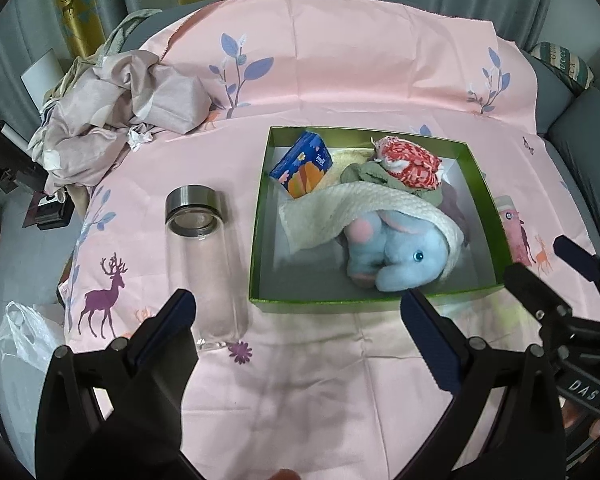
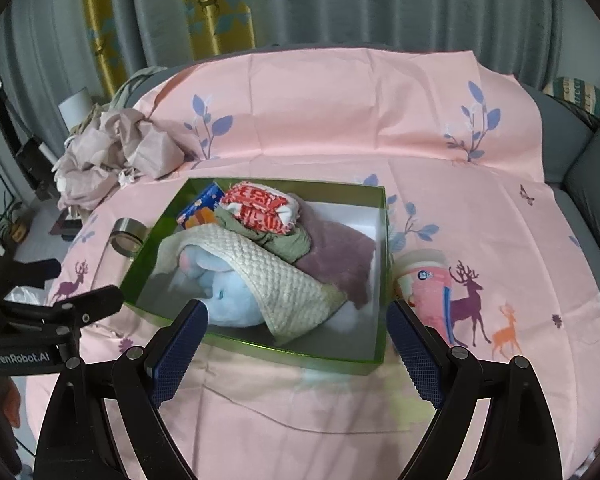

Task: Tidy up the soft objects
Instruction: 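Withdraw the right gripper from the green box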

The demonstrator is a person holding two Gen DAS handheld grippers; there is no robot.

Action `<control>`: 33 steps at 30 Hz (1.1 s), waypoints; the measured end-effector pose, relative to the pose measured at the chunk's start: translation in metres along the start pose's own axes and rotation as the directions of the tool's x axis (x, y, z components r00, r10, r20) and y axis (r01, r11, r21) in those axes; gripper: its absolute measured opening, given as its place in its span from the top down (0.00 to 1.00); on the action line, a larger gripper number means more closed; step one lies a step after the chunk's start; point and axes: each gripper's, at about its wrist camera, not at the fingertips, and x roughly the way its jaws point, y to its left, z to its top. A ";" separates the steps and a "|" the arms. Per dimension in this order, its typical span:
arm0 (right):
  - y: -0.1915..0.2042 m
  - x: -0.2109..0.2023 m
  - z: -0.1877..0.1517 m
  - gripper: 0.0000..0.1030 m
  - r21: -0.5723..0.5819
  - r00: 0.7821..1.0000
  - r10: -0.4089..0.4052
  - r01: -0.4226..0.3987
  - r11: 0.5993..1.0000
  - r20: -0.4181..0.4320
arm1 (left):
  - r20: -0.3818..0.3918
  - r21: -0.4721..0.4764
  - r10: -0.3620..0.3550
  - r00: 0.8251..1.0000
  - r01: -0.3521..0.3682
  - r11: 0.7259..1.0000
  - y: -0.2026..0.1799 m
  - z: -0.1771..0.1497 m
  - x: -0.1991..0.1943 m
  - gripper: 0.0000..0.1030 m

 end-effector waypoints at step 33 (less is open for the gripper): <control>0.005 -0.010 0.009 0.11 0.004 1.000 -0.003 0.003 1.000 -0.005 | -0.011 -0.010 0.027 1.000 -0.027 1.000 0.001 0.000 -0.004 0.01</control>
